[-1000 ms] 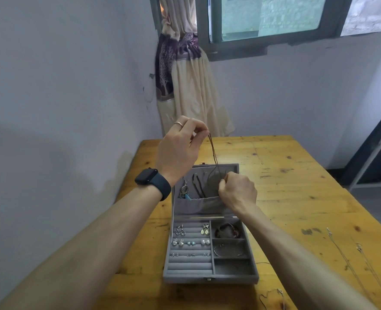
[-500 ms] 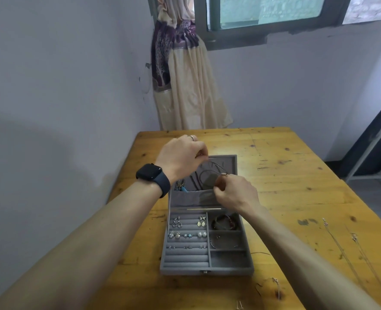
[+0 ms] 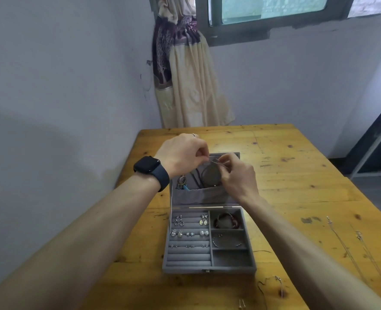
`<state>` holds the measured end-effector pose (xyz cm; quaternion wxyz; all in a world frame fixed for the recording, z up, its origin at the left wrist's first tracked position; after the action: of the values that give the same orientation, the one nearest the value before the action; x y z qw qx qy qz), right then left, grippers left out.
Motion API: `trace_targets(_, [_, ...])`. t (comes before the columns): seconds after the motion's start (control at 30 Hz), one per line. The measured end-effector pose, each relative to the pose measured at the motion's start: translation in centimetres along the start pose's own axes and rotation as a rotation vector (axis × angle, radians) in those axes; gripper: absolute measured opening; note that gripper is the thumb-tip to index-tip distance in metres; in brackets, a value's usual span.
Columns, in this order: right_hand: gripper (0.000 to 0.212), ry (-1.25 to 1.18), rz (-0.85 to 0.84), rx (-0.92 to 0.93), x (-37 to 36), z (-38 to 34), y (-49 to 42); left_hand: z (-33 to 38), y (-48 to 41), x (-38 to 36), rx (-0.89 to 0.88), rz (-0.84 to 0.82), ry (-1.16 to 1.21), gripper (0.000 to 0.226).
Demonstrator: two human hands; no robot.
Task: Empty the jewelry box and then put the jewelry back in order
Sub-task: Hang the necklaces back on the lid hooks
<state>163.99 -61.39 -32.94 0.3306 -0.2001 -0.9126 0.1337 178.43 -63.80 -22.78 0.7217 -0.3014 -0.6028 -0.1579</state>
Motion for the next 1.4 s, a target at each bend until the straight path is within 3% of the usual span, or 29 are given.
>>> trace_targets(0.13, [0.011,0.151,0.080,0.077,1.3,-0.6,1.2,-0.8,0.5,-0.1,0.025,0.009,0.010,0.009])
trace_targets(0.37, [0.009,0.395,-0.139,0.143,-0.2,0.7,3.1,-1.1,1.3,-2.0,0.059,-0.041,0.021,0.008])
trace_targets(0.47, [0.023,0.320,-0.072,0.198,0.1,-0.4,2.8,-1.1,1.3,-1.9,0.055,-0.032,0.029,0.009])
trace_targets(0.57, [0.014,0.331,0.022,0.273,0.7,-1.6,1.6,-1.1,1.2,-1.1,0.049,0.006,0.029,0.010])
trace_targets(0.7, [0.010,0.468,0.032,0.210,1.6,-1.2,1.1,-1.2,1.2,-0.5,0.043,0.052,0.031,0.010])
trace_targets(0.83, [0.015,0.539,-0.065,0.121,1.2,0.4,2.2,-1.2,1.4,-1.4,0.052,0.043,0.038,0.010])
trace_targets(0.97, [0.015,0.546,-0.192,0.209,-0.7,0.5,2.3,-1.0,1.5,-2.2,0.060,0.047,0.008,0.011])
trace_targets(1.17, [0.022,0.548,-0.214,0.258,-2.2,-0.3,1.0,-1.8,1.1,-1.8,0.088,0.101,-0.006,0.011])
trace_targets(1.4, [0.022,0.569,-0.533,0.074,-2.9,-0.2,1.1,-1.7,0.9,-3.1,0.076,0.106,-0.027,0.014])
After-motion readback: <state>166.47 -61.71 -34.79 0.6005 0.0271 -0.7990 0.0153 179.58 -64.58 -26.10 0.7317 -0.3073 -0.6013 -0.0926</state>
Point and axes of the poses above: each hand's wrist, its own y-axis away from the middle knuckle, its own x-axis out of the back of the hand, z = x × y, the point moved 6 cm from there along -y, towards the middle knuckle
